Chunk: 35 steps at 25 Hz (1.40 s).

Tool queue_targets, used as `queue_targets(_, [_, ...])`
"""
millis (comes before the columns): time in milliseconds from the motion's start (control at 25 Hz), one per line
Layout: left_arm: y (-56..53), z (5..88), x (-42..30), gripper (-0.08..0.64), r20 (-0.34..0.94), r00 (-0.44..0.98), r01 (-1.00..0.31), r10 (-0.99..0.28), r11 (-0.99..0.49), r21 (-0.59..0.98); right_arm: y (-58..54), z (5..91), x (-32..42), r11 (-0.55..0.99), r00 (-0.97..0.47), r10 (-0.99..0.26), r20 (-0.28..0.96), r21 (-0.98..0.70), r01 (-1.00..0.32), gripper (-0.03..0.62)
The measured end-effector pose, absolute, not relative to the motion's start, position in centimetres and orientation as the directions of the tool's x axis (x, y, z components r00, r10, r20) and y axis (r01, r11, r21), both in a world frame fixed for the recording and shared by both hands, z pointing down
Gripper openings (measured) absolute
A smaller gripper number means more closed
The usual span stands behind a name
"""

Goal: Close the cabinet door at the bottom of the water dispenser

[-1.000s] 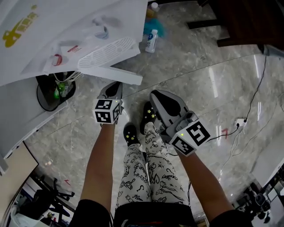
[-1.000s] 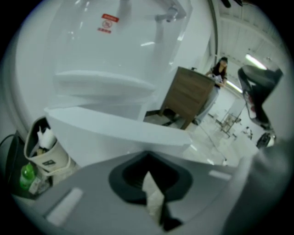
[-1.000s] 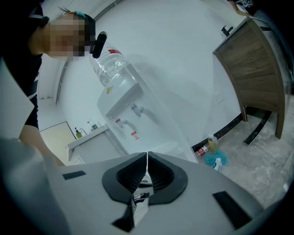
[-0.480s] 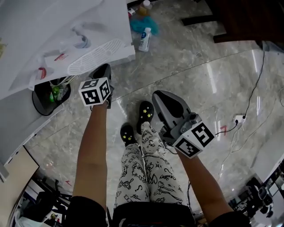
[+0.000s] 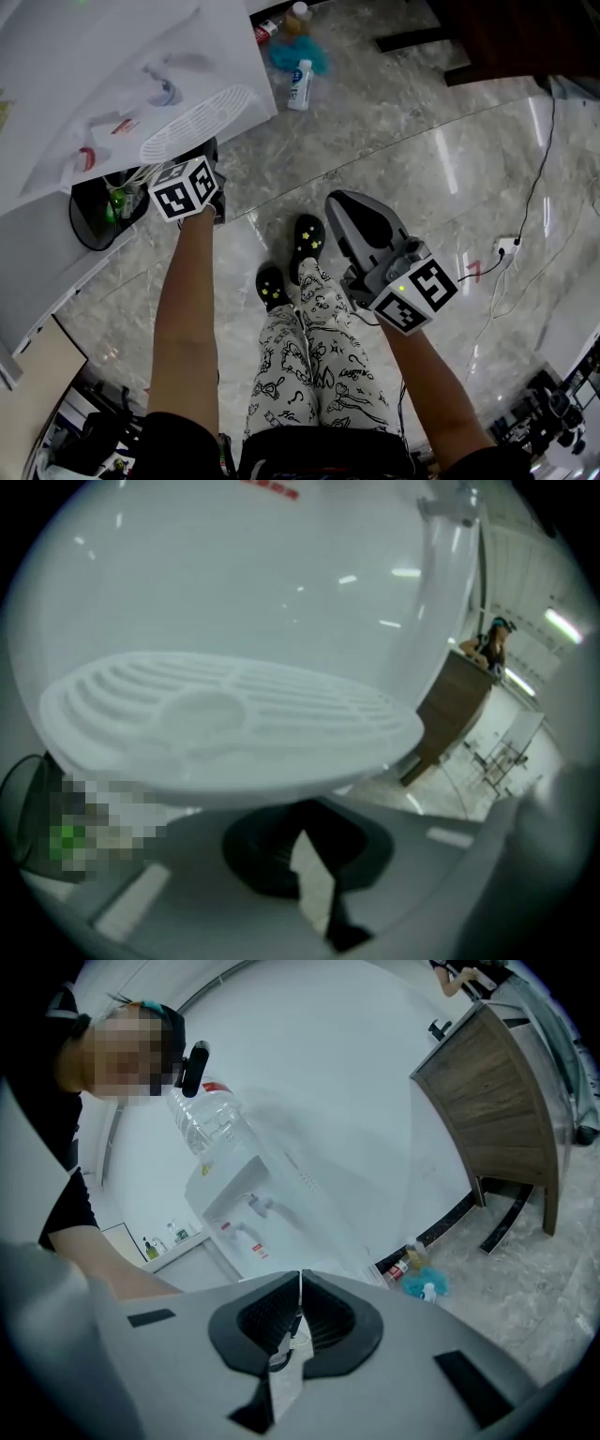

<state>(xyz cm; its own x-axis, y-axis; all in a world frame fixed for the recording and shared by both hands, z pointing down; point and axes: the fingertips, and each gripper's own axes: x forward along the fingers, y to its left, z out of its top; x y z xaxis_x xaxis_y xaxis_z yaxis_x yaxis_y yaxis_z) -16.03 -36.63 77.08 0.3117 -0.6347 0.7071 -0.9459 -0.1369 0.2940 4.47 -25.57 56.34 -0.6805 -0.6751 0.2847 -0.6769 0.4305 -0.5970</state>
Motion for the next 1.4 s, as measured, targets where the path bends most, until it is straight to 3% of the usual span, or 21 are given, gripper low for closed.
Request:
queue_targets(320, [-31.3, 72.4, -13.4, 0.000, 0.641, 0.412, -0.911, -0.648, -0.274, 0.309, -23.6, 53.2, 4.2, 0.445, -0.668, -0.696, 0.264, -0.572, -0.689, 0.017])
queue_targets(480, [-26.1, 63.6, -8.7, 0.000, 0.553, 0.583, -0.800, -0.596, -0.540, 0.261, -21.6, 47.9, 2.6, 0.534, -0.700, -0.685, 0.203, -0.514, -0.672, 0.017])
queue_targets(600, [-20.6, 53.9, -7.1, 0.000, 0.477, 0.652, -0.744, -0.590, -0.621, 0.248, -18.0, 41.6, 1.6, 0.561, -0.710, -0.687, 0.154, -0.508, -0.654, 0.017])
queue_targets(800, [-15.4, 34.2, -10.9, 0.000, 0.292, 0.608, -0.788, -0.738, -0.607, 0.107, -11.8, 28.8, 1.5, 0.570, -0.645, -0.762, 0.060, -0.411, -0.711, 0.017])
queue_targets(920, [-12.1, 27.1, -11.3, 0.000, 0.247, 0.658, -0.743, -0.711, -0.665, 0.067, -8.7, 23.6, 1.0, 0.591, -0.658, -0.753, 0.016, -0.423, -0.687, 0.017])
queue_targets(1080, [-8.8, 22.3, -11.7, 0.000, 0.299, 0.603, -0.779, -0.739, -0.627, 0.020, -5.5, 17.8, 0.8, 0.631, -0.654, -0.751, -0.087, -0.388, -0.672, 0.017])
queue_targets(1200, [-8.4, 18.7, -11.3, 0.000, 0.250, 0.569, -0.811, -0.783, -0.585, 0.015, -5.2, 15.0, 1.0, 0.669, -0.676, -0.722, -0.144, -0.395, -0.630, 0.017])
queue_targets(1400, [-5.6, 16.3, -8.4, 0.000, 0.237, 0.554, -0.818, -0.798, -0.575, -0.020, -4.2, 12.0, 1.9, 0.708, -0.715, -0.684, -0.144, -0.369, -0.602, 0.017])
